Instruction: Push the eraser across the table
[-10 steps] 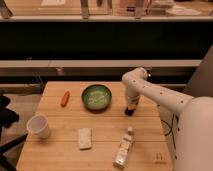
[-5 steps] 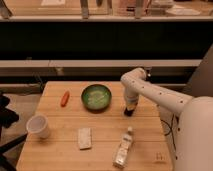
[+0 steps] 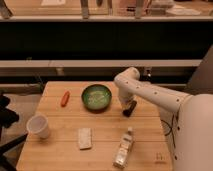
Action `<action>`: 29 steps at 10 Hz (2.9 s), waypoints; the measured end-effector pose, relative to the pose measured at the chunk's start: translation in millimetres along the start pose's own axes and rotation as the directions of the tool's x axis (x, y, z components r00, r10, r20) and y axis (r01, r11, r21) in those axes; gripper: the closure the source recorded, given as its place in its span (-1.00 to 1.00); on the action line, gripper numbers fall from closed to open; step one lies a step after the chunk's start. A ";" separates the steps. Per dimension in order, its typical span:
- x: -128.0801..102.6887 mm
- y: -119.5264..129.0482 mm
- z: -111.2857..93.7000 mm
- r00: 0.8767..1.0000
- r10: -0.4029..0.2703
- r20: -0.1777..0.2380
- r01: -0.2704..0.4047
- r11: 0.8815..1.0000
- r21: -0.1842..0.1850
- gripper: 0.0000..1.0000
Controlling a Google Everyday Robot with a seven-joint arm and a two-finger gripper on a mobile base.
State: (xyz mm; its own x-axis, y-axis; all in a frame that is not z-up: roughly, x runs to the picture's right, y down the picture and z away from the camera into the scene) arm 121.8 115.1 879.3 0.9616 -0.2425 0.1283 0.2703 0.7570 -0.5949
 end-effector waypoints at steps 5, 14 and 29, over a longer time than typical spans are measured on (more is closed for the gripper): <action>13.6 3.4 -6.3 0.999 0.037 -0.013 -0.037 0.999 0.023 1.00; 123.9 41.2 23.3 0.947 0.321 -0.009 -0.321 0.947 -0.031 1.00; 7.3 15.5 16.9 0.995 0.084 -0.050 -0.085 0.996 -0.016 1.00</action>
State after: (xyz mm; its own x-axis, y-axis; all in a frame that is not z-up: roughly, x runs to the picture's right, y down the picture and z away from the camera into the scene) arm 133.8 135.3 884.3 0.9773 -0.2083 0.0383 0.1872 0.7648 -0.6164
